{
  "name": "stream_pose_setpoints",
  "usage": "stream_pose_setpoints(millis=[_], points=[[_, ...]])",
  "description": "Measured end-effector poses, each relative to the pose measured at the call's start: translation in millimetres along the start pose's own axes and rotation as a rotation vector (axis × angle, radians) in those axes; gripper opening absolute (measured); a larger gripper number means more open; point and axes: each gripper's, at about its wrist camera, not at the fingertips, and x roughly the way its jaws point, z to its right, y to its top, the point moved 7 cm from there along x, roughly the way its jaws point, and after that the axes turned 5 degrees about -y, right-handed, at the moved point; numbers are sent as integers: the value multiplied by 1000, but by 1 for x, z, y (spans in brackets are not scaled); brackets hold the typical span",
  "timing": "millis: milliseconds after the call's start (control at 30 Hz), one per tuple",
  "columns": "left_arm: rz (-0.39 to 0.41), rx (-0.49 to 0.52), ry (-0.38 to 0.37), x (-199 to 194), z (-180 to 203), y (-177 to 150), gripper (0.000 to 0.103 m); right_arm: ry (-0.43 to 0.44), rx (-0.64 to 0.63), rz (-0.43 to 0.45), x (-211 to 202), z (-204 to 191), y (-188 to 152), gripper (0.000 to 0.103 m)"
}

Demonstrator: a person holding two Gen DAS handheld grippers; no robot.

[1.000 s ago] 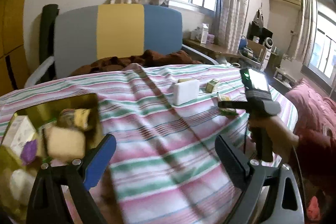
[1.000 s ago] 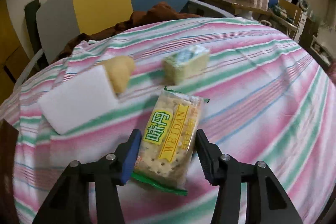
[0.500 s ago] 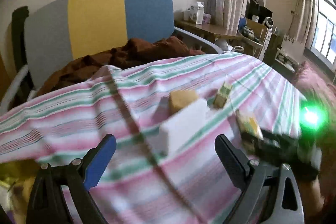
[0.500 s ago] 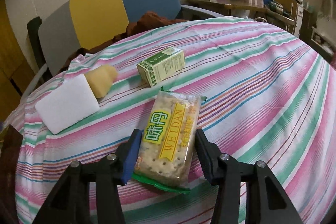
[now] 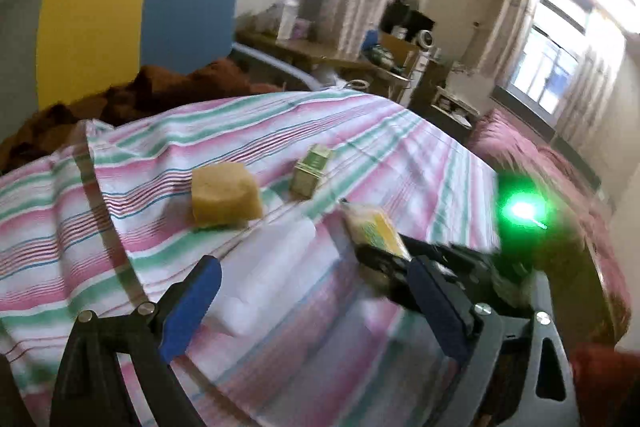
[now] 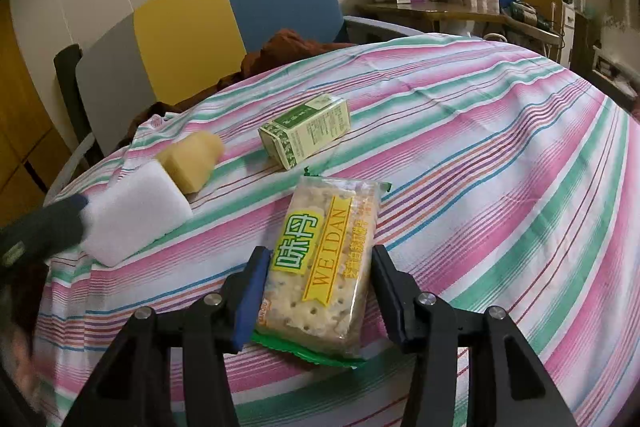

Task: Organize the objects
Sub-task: 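Grasp the WEIDAN cracker packet with the right tool while the left tool grasps the white eraser sponge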

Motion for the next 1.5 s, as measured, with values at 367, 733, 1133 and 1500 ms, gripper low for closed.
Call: stream_pose_setpoints(millis=[367, 733, 1133, 1500], points=[[-136, 51, 128, 27, -23, -14, 96, 5, 5, 1, 0, 1, 1, 51], [-217, 199, 203, 56, -23, -33, 89, 1, 2, 3, 0, 1, 1, 51], [-173, 122, 268, 40, -28, -40, 63, -15, -9, 4, 0, -1, 1, 51], [-108, 97, 278, 25, -29, -41, 57, -30, -21, 10, 0, -3, 1, 51]])
